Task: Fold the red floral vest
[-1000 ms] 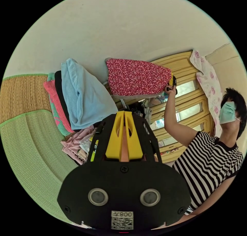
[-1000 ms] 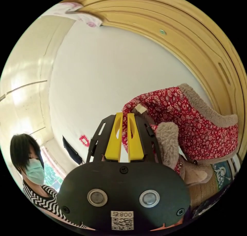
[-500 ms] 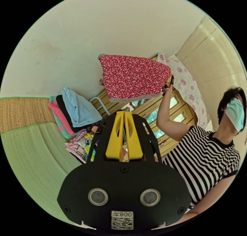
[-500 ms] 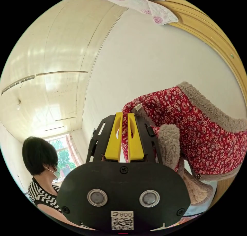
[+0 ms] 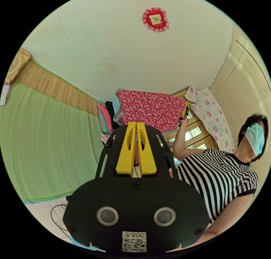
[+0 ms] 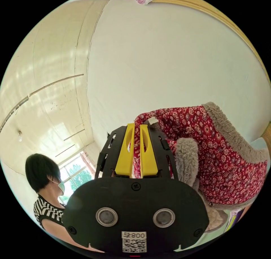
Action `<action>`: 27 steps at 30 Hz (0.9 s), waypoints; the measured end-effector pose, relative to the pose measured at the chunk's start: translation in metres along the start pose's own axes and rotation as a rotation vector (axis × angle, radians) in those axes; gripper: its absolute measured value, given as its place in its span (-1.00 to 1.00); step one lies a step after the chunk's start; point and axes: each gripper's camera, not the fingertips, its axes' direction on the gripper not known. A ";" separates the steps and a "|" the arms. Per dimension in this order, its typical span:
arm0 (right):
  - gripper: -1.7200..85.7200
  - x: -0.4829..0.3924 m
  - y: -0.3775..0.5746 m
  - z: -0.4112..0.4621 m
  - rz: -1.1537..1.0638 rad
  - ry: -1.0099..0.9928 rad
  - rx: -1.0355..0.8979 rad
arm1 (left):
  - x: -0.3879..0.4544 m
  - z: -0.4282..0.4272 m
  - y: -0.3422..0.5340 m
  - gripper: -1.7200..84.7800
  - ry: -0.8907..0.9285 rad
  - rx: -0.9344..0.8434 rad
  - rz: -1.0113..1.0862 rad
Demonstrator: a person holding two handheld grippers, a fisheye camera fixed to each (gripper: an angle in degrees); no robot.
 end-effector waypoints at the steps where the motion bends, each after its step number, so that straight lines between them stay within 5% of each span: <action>1: -0.92 -0.002 0.019 0.013 -0.003 -0.003 -0.014 | -0.006 -0.009 0.006 -0.96 -0.003 0.013 -0.012; 9: -0.91 -0.024 0.161 0.147 -0.121 -0.037 -0.287 | -0.073 -0.092 0.074 -0.96 -0.054 0.171 -0.078; 16: -0.88 -0.001 0.402 0.348 -0.202 -0.018 -0.677 | -0.129 -0.125 0.109 -0.96 -0.090 0.204 -0.144; 18: -0.87 0.014 0.486 0.414 -0.232 0.017 -0.816 | -0.154 -0.141 0.118 -0.96 -0.135 0.227 -0.180; 21: -0.85 0.052 0.657 0.514 -0.190 0.104 -1.272 | -0.193 -0.159 0.128 -0.96 -0.196 0.230 -0.265; 23: -0.89 0.077 0.771 0.537 -0.073 -0.111 -1.528 | -0.220 -0.169 0.135 -0.96 -0.240 0.228 -0.337; 27: -0.90 0.120 0.872 0.535 0.022 -0.186 -1.669 | -0.284 -0.184 0.145 -0.96 -0.263 0.199 -0.495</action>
